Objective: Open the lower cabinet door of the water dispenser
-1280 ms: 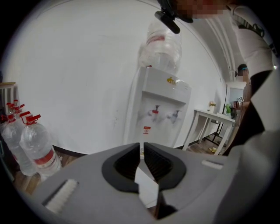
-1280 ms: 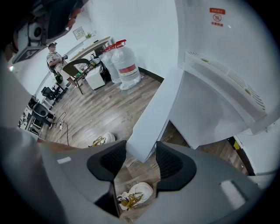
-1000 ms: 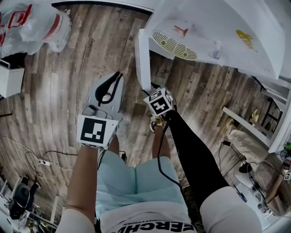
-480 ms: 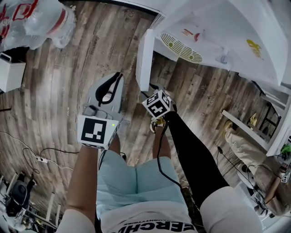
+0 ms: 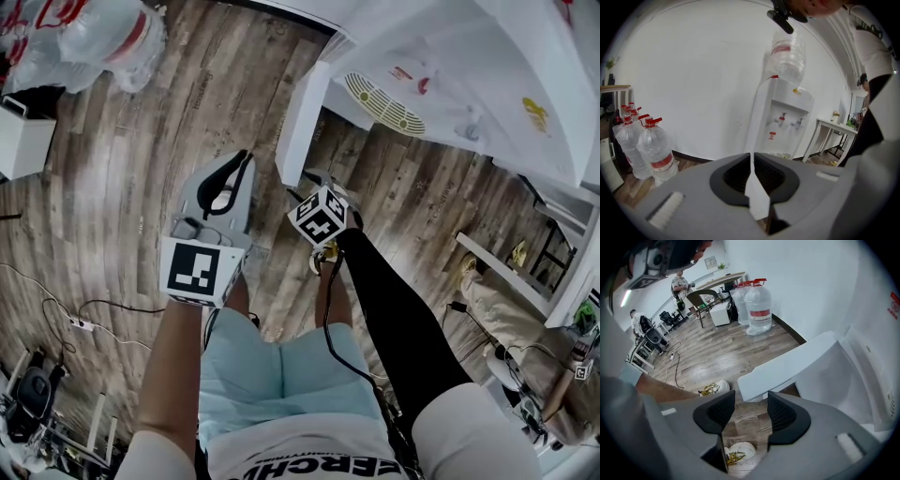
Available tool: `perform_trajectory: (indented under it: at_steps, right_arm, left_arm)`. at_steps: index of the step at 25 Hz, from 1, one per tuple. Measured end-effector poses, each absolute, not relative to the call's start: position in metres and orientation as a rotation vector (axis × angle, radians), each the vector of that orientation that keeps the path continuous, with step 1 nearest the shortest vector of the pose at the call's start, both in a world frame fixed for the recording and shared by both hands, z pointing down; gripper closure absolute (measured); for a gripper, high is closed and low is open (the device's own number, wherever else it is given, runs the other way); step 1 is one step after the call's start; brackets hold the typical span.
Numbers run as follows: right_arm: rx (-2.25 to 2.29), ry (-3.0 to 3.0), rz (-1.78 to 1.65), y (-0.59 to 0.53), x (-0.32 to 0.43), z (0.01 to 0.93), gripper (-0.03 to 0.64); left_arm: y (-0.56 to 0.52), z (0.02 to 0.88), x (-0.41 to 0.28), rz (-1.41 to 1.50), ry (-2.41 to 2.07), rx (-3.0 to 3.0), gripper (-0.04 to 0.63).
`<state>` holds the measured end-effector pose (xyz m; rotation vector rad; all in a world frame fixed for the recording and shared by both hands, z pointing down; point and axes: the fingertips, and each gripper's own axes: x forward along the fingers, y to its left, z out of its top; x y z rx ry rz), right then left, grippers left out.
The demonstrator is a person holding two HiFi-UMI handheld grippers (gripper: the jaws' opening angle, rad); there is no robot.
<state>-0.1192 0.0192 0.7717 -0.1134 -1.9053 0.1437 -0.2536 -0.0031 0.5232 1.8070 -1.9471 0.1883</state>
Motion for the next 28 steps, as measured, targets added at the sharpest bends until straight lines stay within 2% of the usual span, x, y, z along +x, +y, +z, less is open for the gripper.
perform_trajectory:
  at_steps: [28]
  right_arm:
    - [-0.193,-1.944,0.053,0.043,-0.188,0.772,0.419]
  left_arm:
    - [0.032,0.539,-0.306,0.167,-2.019,1.725,0.538]
